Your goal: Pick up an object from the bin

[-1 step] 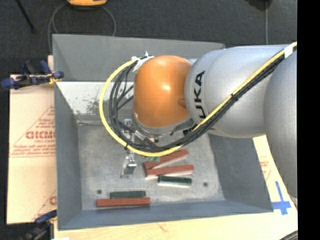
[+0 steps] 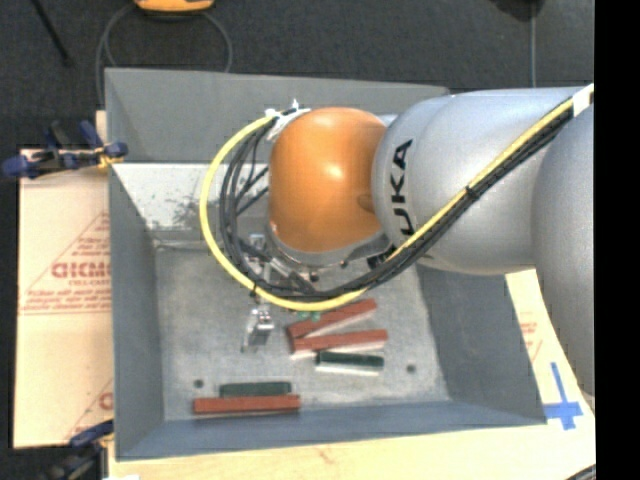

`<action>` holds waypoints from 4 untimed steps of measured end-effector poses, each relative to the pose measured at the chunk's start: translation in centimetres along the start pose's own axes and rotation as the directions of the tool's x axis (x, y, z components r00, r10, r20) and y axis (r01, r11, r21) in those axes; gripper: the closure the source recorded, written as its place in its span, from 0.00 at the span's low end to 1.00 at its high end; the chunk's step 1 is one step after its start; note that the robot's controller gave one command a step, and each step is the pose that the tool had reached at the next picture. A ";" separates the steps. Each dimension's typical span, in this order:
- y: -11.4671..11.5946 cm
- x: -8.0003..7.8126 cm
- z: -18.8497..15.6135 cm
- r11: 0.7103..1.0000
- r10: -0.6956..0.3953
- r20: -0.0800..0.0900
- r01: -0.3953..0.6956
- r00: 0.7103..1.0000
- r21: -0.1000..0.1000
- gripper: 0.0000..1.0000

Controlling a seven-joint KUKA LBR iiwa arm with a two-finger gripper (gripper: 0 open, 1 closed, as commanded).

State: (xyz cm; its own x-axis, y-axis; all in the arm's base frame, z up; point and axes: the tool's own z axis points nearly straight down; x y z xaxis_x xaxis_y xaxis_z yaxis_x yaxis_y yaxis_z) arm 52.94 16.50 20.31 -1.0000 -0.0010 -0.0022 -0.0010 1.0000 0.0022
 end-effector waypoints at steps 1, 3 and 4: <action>-1.4 2.3 3.7 0.997 0.071 0.004 -0.071 0.997 -0.001 0.00; -3.6 3.7 11.8 0.999 -0.046 0.011 0.046 0.999 0.002 1.00; -3.6 3.6 11.8 0.999 -0.044 0.018 0.044 0.999 0.001 0.00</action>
Offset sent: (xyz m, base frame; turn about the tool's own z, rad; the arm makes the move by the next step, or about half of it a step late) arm -0.0360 -0.0493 -0.0983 -0.0769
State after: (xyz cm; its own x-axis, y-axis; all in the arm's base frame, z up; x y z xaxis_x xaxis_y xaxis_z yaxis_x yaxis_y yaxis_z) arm 49.41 12.90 8.54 -0.9988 -0.0452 -0.0207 -0.0452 0.9990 0.0010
